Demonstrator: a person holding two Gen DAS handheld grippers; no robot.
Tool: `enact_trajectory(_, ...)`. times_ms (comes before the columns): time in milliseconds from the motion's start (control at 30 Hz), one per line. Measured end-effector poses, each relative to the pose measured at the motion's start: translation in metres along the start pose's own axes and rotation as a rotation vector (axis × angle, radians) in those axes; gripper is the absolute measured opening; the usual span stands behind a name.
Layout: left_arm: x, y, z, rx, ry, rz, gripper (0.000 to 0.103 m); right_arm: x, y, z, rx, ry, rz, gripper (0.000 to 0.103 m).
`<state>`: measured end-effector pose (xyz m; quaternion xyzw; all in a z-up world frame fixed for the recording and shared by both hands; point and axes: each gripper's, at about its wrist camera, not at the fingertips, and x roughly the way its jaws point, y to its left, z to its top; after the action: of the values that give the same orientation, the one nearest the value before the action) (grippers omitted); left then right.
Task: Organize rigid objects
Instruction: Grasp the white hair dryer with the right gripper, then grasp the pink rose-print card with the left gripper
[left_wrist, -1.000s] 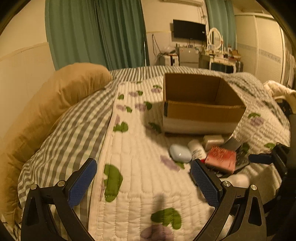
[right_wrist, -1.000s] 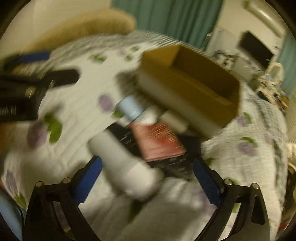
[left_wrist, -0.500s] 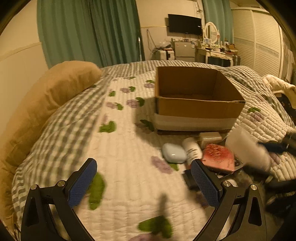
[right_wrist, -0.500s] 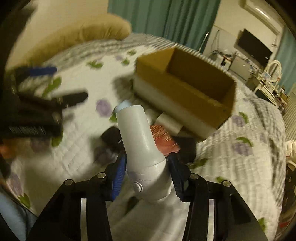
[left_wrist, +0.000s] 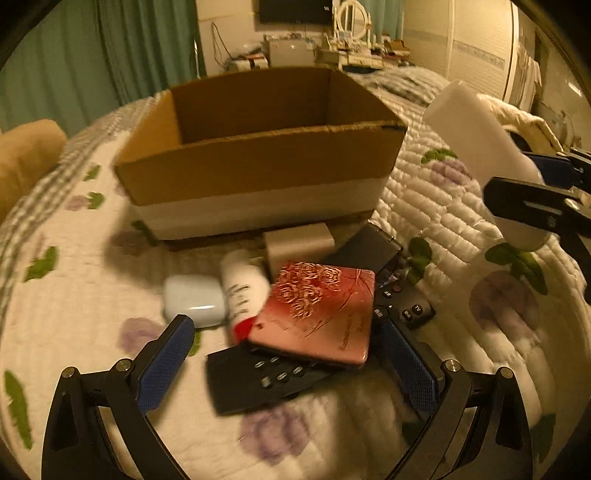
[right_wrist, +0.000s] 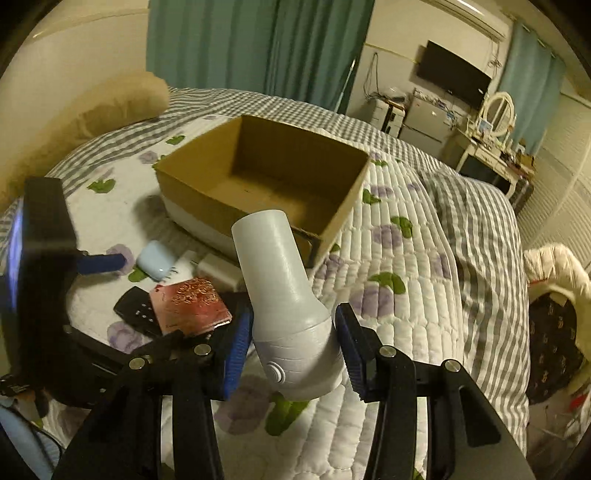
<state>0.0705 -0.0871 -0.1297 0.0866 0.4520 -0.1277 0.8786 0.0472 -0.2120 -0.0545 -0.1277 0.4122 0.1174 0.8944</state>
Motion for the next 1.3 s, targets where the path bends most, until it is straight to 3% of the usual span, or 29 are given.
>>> enact_trajectory(200, 0.026, 0.000, 0.006, -0.014, 0.056, -0.078, 0.096, 0.011, -0.005, -0.009, 0.016, 0.003, 0.013, 0.045)
enact_trajectory(300, 0.018, -0.005, 0.006, 0.043, 0.035, -0.080, 0.072, 0.011, -0.004, -0.009, 0.020, -0.001, 0.014, 0.045)
enact_trajectory(433, 0.016, -0.012, 0.003, 0.094, 0.038, -0.066, 0.071, 0.011, -0.003, -0.009, 0.021, -0.001, 0.015, 0.045)
enact_trajectory(600, 0.006, -0.006, -0.001, 0.068, 0.023, -0.082, 0.068, 0.010, -0.004, -0.010, 0.021, -0.002, 0.014, 0.045)
enact_trajectory(633, 0.002, -0.003, -0.002, 0.051, 0.021, -0.098, 0.064, 0.010, -0.004, -0.010, 0.019, -0.002, 0.015, 0.045)
enact_trajectory(667, -0.002, -0.001, -0.003, 0.044, 0.007, -0.127, 0.038, 0.010, -0.004, -0.010, 0.017, -0.003, 0.015, 0.045)
enact_trajectory(767, -0.014, 0.001, 0.004, 0.058, -0.025, -0.118, 0.026, 0.009, -0.001, -0.009, 0.014, 0.000, 0.014, 0.045)
enact_trajectory(933, -0.016, -0.007, 0.005, 0.129, -0.043, -0.077, 0.020, 0.007, 0.002, -0.008, 0.014, 0.000, 0.018, 0.045)
enact_trajectory(1067, -0.028, 0.001, 0.014, 0.136, -0.095, 0.002, 0.011, 0.005, 0.002, -0.007, 0.013, 0.000, 0.021, 0.045)
enact_trajectory(1300, -0.008, 0.014, 0.026, 0.147, -0.084, -0.045, 0.011, 0.010, 0.004, -0.004, 0.020, 0.004, 0.034, 0.045)
